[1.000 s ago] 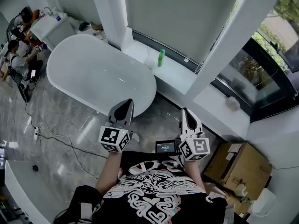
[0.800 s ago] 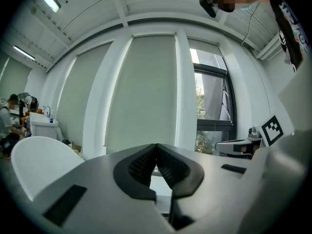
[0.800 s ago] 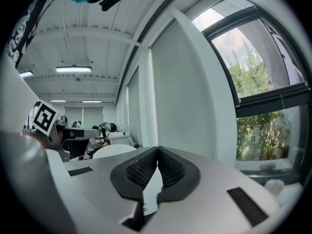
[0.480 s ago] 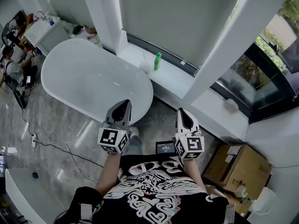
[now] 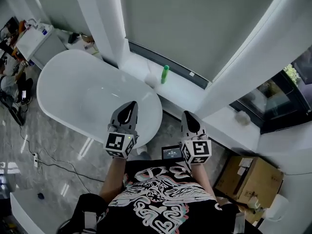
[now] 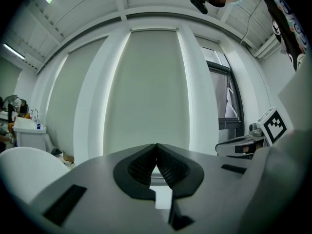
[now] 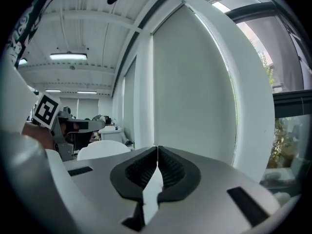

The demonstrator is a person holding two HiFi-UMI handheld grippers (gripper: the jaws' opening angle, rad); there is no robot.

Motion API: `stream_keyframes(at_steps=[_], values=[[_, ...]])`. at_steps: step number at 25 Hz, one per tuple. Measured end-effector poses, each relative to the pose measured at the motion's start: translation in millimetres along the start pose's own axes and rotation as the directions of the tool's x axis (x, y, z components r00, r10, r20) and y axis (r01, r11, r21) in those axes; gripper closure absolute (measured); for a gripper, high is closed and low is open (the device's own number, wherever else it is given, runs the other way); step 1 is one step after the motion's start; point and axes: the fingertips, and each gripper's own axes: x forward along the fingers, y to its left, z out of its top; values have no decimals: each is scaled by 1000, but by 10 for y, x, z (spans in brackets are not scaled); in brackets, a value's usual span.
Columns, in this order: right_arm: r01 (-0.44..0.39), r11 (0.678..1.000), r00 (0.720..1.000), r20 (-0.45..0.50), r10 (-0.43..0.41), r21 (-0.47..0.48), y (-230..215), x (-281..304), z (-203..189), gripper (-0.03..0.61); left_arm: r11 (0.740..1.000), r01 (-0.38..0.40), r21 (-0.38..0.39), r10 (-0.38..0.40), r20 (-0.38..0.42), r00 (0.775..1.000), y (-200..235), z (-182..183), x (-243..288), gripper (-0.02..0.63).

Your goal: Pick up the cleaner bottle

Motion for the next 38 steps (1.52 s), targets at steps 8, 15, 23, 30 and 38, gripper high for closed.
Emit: stream_keyframes(at_steps=[8, 15, 23, 30, 38], values=[[93, 995, 996, -4, -93, 16, 42, 829, 127, 549, 997, 81, -3, -81, -3, 997, 667, -21, 588, 597], [188, 982, 982, -12, -188, 24, -30, 1251, 167, 549, 991, 135, -11, -135, -21, 991, 947, -137, 961, 597], [221, 975, 975, -28, -220, 16, -176, 1663, 164, 549, 988, 150, -22, -151, -25, 988, 1134, -182, 1400, 597], [231, 973, 973, -28, -230, 16, -422, 2078, 103, 549, 993, 115, -4, -115, -32, 993, 1297, -265, 1810, 597], [223, 974, 974, -58, -221, 41, -643, 2495, -115, 549, 995, 95, -11, -95, -15, 995, 1402, -365, 2244, 597]])
